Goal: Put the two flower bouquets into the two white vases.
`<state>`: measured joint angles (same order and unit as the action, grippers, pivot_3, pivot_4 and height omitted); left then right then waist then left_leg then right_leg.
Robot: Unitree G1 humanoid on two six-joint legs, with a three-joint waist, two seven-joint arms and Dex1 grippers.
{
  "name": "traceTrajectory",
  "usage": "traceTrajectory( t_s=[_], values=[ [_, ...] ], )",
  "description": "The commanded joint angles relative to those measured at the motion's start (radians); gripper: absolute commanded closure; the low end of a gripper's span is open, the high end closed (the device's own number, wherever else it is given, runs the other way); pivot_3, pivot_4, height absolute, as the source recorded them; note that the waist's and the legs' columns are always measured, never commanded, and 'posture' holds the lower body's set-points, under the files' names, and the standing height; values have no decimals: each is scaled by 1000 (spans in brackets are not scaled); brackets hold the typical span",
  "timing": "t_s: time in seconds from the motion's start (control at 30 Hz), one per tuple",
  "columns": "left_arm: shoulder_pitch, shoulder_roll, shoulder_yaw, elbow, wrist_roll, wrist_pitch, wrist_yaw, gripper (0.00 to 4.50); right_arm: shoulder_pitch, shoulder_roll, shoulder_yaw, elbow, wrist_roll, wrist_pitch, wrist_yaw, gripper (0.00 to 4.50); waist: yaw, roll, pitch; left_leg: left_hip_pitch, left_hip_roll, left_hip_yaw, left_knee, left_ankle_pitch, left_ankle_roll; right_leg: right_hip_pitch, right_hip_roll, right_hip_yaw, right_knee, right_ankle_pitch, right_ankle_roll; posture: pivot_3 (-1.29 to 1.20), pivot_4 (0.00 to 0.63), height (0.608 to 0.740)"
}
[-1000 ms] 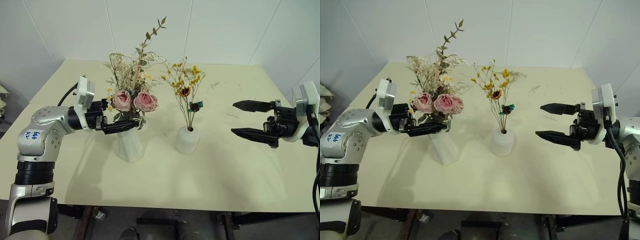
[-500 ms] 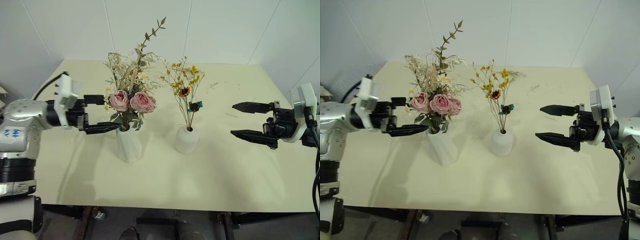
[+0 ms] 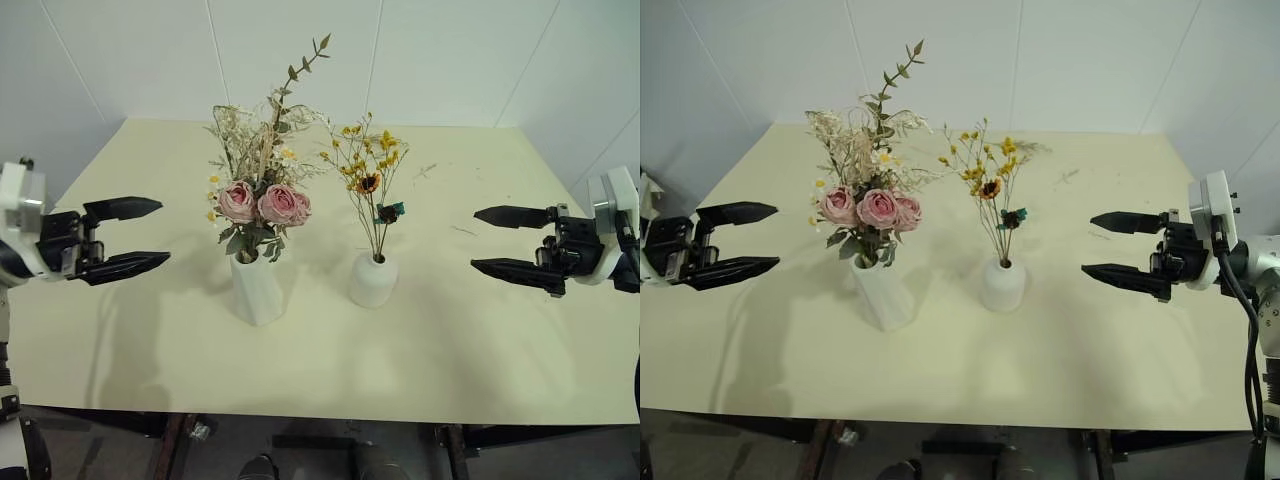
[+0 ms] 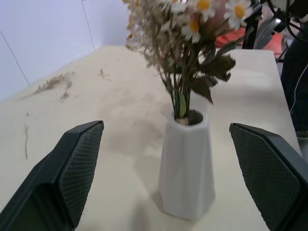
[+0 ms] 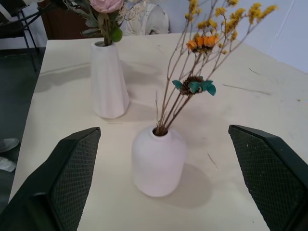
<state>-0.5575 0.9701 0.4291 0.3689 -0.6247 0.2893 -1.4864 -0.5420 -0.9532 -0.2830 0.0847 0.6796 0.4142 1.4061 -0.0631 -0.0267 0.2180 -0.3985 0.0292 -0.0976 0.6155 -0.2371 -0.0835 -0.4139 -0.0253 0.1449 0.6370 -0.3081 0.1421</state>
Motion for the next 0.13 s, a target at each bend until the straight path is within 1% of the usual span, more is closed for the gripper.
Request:
traceTrajectory(
  t_s=[0.03, 0.13],
  values=[
    [36, 24, 68, 4, -22, -29, -6, 15, -7, -20, -37, -11, 9, -14, 8, 0, 0, 0, 0, 0, 0, 0, 0, 0, 0, 0, 0, 0, 0, 0, 0, 0, 150, 740],
    [67, 18, 91, -30, -38, -13, 14, 15, -7, -11, -34, -11, 4, -21, -1, 0, 1, 0, 0, 0, 0, 0, 0, 0, 0, 0, 0, 0, 0, 0, 0, 0, 150, 740]
  ],
)
